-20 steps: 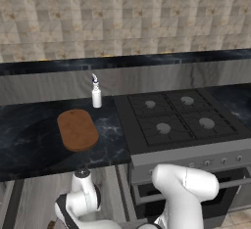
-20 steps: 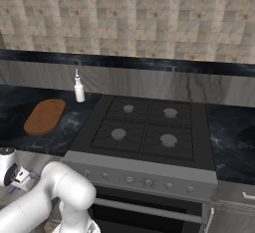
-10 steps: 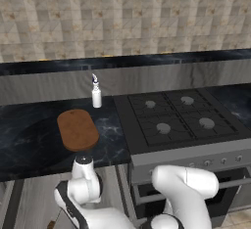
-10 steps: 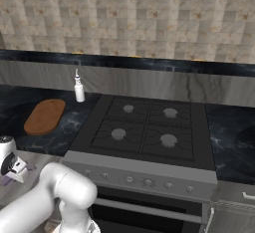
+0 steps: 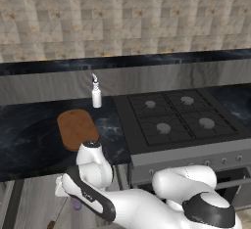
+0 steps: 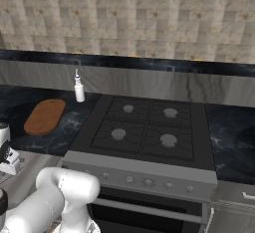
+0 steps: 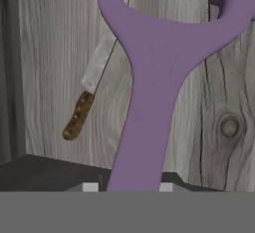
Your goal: Open the drawer on the left and place the cutting tools on the cutting board.
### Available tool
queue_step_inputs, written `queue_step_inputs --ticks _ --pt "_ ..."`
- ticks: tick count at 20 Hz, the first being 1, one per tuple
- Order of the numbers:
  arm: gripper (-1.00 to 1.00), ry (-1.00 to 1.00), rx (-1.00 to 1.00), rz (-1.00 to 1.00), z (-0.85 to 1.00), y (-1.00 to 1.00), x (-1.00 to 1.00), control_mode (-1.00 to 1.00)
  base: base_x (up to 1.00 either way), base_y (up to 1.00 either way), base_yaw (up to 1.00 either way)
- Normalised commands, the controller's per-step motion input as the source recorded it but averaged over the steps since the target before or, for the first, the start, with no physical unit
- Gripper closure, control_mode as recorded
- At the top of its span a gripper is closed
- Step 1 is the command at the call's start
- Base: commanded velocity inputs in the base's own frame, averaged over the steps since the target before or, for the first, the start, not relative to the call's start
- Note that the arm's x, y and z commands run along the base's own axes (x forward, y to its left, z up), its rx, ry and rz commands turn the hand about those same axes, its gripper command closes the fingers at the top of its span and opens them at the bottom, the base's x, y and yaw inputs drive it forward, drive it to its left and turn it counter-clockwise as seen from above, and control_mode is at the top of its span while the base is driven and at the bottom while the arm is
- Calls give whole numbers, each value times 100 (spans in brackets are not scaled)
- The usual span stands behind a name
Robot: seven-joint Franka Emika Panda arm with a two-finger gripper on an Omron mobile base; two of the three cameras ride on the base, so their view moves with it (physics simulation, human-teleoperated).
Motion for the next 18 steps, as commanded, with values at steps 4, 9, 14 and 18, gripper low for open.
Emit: queue_step_inputs --ticks 4,9,14,18 --pt "100 -4 3 34 44 -14 -56 -100 0 0 0" --pt "100 0 0 25 64 -14 0 -100 0 0 0" --pt "100 -6 2 9 80 -18 37 -100 0 0 0" --pt "100 -10 5 1 67 -2 66 -100 0 0 0"
